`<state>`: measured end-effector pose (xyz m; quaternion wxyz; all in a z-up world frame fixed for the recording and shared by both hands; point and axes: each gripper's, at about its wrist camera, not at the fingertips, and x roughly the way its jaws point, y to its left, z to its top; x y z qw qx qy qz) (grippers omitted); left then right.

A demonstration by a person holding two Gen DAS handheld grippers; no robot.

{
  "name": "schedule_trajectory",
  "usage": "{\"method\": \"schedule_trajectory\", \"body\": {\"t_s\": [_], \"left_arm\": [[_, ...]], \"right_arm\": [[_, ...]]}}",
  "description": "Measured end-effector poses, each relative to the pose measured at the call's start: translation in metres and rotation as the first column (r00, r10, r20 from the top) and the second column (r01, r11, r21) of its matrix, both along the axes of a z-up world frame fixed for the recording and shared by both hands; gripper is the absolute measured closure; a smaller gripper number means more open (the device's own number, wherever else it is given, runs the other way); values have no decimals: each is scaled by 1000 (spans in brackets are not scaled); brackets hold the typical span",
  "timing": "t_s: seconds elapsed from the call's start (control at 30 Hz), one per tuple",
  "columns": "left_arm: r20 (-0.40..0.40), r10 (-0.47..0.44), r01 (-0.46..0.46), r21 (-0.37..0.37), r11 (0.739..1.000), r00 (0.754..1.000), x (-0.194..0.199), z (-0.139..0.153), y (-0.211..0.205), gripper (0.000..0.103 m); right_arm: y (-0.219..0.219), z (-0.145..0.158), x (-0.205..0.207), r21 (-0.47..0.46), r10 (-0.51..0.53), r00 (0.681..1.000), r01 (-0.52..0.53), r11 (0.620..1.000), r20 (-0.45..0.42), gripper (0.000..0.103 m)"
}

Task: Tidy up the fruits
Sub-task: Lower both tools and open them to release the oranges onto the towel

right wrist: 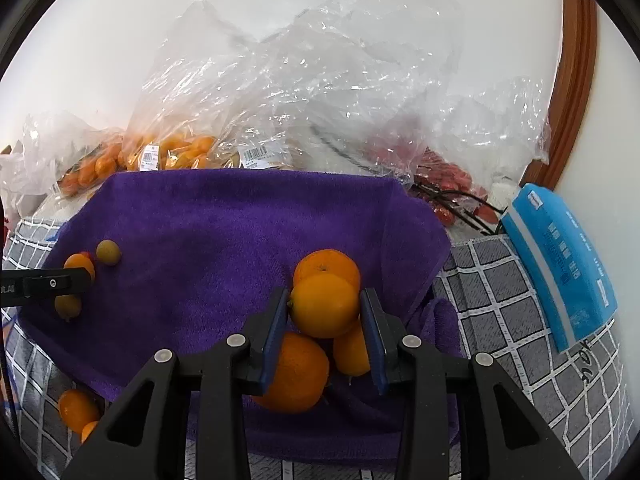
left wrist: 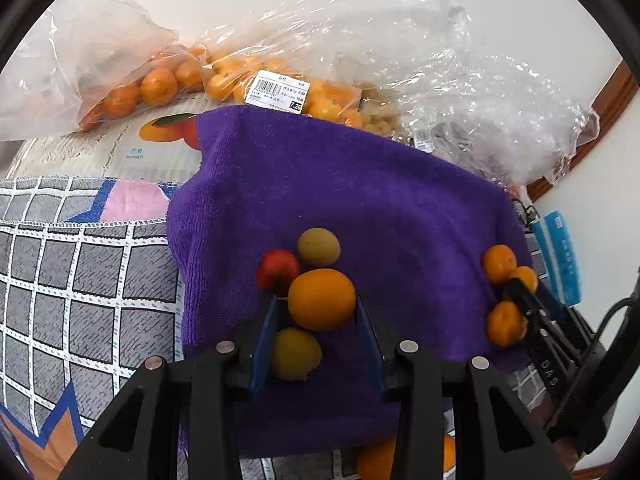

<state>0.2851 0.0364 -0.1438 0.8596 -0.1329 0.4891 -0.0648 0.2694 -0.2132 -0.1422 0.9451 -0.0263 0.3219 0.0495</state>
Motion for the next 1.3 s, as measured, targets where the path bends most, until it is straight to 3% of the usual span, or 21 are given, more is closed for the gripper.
{"method": "schedule_trajectory", "body": {"t_s": [0.23,0.4,0.53,0.67,0.83,1.13,1.3], "left_arm": [[-10,4,-4,-7,1000,1000,2,-2,3,65],[-3,-8,8,31,999,1000,0,-2,-2,65],[-5,-16,16,0,1000,1000,-2,3,0,61],[15,-25,25,-17,1000,1000,-10,13,4,57],[35,-33,34,-35,999,999,-24,24,9,57],[93,-11,14,-41,999,996,-52,40,24,57],[129,-6,6,1,1000,992,-73,48,30,57]], "right_arm": [[2,1,-2,-14,8,1000,-8,1000,0,67],[6,2,-7,-48,12,1000,-12,999,3,63],[4,5,-11,-49,6,1000,-7,999,-9,59],[5,12,-17,-45,4,1000,-4,999,-7,58],[11,22,-32,-39,1,1000,0,999,14,50],[15,33,-69,-17,-27,999,28,999,41,50],[10,36,-92,12,-42,998,41,999,51,49]]}}
